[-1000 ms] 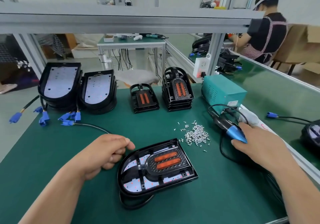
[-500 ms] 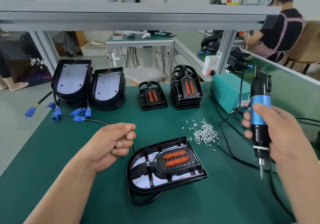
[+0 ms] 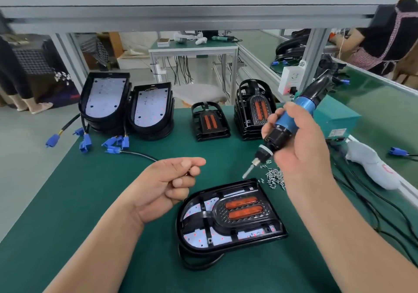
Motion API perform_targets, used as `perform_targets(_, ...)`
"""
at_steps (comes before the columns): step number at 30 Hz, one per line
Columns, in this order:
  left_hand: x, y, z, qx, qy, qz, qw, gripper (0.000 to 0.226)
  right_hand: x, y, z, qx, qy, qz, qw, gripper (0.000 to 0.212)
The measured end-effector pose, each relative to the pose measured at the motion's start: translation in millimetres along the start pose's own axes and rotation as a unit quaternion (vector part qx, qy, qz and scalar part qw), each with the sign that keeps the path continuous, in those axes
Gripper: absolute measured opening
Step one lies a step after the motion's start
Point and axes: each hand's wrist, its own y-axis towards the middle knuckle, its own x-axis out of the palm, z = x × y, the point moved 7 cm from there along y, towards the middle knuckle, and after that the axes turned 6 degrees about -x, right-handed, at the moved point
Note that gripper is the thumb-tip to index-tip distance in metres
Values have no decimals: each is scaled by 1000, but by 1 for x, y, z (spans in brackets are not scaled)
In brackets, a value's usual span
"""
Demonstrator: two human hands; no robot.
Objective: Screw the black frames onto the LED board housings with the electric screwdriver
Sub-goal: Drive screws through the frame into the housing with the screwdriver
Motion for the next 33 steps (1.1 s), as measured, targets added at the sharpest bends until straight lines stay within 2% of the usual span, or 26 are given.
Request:
perform_targets(4, 0, 2, -3, -2, 13, -2, 1000, 26, 21, 3, 18, 26, 17, -16, 999, 10)
perform_targets(9, 1, 4, -4, 6, 58, 2, 998, 14, 24, 0, 35, 41, 38, -10, 998, 13)
perform_targets(18, 8, 5, 0, 18, 87, -11, 996, 22, 25, -7, 38, 23, 65, -27, 997, 24)
perform_targets(27, 2, 12, -2, 6, 52, -3, 999, 32, 26, -10, 41, 11, 78, -35, 996, 17)
perform_targets(33, -5, 17, 1, 35, 54, 32, 997, 23, 18, -4, 42, 15, 79, -5, 997, 10)
